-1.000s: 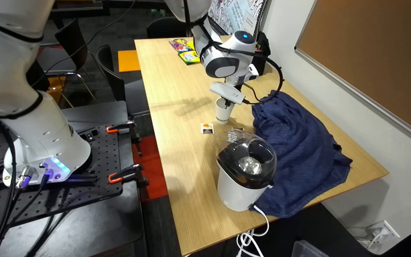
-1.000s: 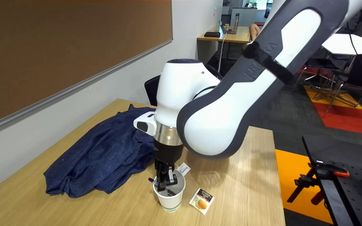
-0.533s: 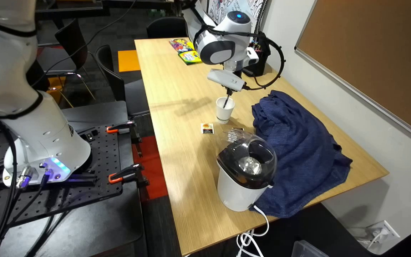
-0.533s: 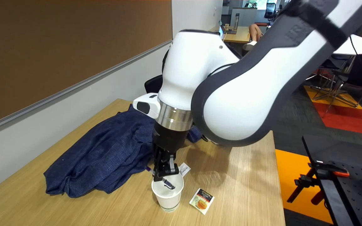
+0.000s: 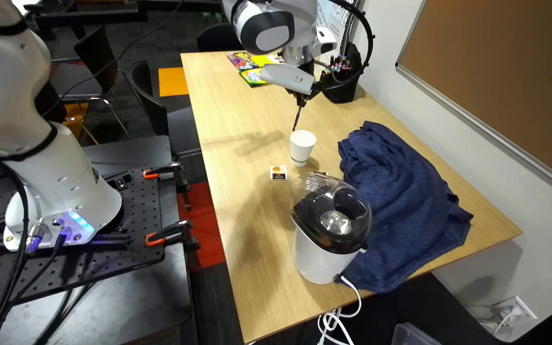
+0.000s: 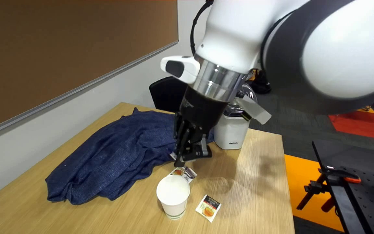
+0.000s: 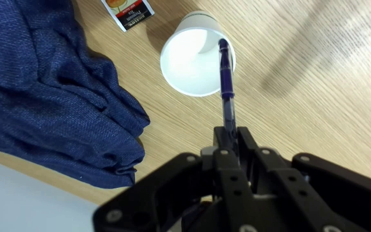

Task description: Take the pen out of the cup and put it on the table

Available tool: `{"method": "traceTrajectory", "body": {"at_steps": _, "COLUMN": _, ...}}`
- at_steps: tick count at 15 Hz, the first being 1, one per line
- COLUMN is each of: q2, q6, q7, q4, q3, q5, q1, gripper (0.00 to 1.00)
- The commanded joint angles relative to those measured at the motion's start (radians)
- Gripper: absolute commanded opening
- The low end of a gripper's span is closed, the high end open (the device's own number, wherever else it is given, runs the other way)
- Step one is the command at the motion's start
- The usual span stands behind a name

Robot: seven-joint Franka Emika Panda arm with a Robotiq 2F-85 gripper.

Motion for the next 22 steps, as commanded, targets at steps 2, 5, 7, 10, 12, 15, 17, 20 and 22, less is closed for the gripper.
{"method": "traceTrajectory", "body": {"at_steps": 2, "q2": -0.227, "q6": -0.023, "q7": 0.014, "q4": -0.162, "q3": -0.05, "q5": 0.044, "q1": 0.032, "gripper": 0.03}}
{"method": "traceTrajectory", "body": {"at_steps": 5, "q2": -0.294, "q6": -0.095, "q7": 0.023, "q4": -0.211, "q3": -0.112, "q5": 0.019, "q1": 0.063, "gripper": 0.03}}
{"method": "traceTrajectory", "body": {"at_steps": 7, "q2": -0.315, "q6": -0.155, "q7": 0.055, "q4": -0.233, "q3": -0.16, "q5": 0.005, "q1": 0.085, "gripper": 0.03}}
{"method": "traceTrajectory", "body": {"at_steps": 10, "q2": -0.304, "q6": -0.211, "q7": 0.063, "q4": -0.234, "q3": -0.219, "q5": 0.04, "q1": 0.108, "gripper": 0.03}}
{"method": "traceTrajectory", "body": {"at_steps": 12, "q2": -0.28, "q6": -0.239, "q7": 0.062, "q4": -0.219, "q3": -0.248, "q5": 0.083, "q1": 0.116, "gripper": 0.03}}
{"method": "traceTrajectory", "body": {"at_steps": 15, "q2": -0.271, "q6": -0.221, "q7": 0.042, "q4": -0.223, "q3": -0.265, "q5": 0.078, "q1": 0.12, "gripper": 0.11}}
{"method": "traceTrajectory", "body": {"at_steps": 17, "q2": -0.266, "q6": -0.221, "q7": 0.042, "q4": -0.223, "q3": -0.269, "q5": 0.084, "q1": 0.119, "gripper": 0.11}}
{"method": "traceTrajectory", "body": {"at_steps": 20, "q2": -0.252, "q6": -0.216, "q7": 0.061, "q4": -0.196, "q3": -0.27, "q5": 0.14, "q1": 0.125, "gripper": 0.03}}
{"method": "traceTrajectory", "body": {"at_steps": 22, "q2": -0.23, "q6": -0.175, "q7": 0.141, "q4": -0.183, "q3": -0.265, "q5": 0.136, "q1": 0.124, "gripper": 0.03}}
